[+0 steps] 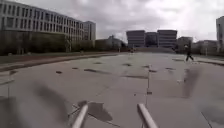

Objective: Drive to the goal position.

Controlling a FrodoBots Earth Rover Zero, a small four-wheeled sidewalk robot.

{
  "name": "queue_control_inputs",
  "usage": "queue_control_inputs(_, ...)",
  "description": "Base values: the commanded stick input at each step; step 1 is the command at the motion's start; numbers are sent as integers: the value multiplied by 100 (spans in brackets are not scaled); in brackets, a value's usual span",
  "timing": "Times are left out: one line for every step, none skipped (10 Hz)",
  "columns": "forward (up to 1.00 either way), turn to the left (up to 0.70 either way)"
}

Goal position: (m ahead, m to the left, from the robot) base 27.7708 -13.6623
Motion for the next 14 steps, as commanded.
queue_control_inputs(100, 0)
queue_control_inputs(100, 0)
queue_control_inputs(100, 0)
queue_control_inputs(100, -27)
queue_control_inputs(100, -24)
queue_control_inputs(100, -13)
queue_control_inputs(100, -1)
queue_control_inputs(100, -15)
queue_control_inputs(100, -27)
queue_control_inputs(100, -27)
queue_control_inputs(100, -27)
queue_control_inputs(100, -27)
queue_control_inputs(100, -27)
queue_control_inputs(100, -27)
